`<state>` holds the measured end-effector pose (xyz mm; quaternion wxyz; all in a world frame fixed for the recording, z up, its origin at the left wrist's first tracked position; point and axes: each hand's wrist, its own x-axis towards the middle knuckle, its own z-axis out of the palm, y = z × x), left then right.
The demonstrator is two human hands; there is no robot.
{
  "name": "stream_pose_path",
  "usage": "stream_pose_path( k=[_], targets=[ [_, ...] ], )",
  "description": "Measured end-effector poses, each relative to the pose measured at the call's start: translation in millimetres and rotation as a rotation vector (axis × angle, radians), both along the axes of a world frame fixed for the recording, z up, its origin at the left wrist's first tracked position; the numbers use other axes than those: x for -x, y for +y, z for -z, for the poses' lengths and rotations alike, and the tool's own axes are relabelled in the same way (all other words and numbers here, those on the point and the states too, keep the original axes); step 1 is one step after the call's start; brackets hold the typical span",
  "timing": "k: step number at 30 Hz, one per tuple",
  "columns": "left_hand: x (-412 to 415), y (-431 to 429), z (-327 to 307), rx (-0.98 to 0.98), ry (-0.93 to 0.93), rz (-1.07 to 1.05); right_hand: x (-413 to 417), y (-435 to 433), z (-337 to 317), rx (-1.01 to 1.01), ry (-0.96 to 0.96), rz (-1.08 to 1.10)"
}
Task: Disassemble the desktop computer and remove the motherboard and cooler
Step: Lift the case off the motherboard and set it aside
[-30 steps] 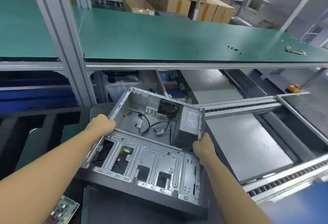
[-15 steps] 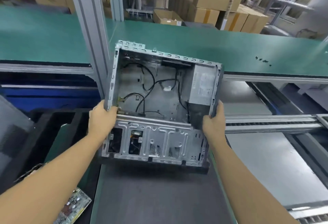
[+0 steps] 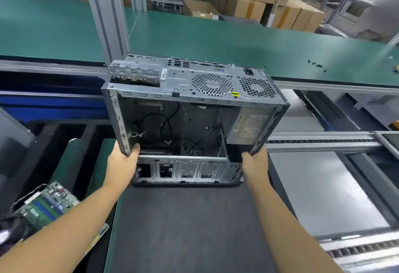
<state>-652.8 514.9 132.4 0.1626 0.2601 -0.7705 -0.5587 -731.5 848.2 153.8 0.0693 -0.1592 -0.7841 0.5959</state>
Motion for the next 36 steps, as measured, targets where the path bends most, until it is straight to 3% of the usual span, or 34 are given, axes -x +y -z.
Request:
stream_pose_path(
  k=[6, 10, 14, 36],
  targets=[
    [-17, -1, 0, 0.033, -0.143, 0.092, -18, -6, 8, 0.062, -0.113, 0.101],
    [-13, -3, -4, -0.160, -0.208, 0.147, -20, -14, 10, 0.359, -0.407, 0.105],
    [-7, 0, -1, -0.358, -0.153, 0.086, -13, -20, 13, 0.448, -0.361, 0.165],
    [71, 4, 4, -0.368, -0.120, 0.012, 80, -18, 17, 0.432, -0.384, 0.085]
  ],
)
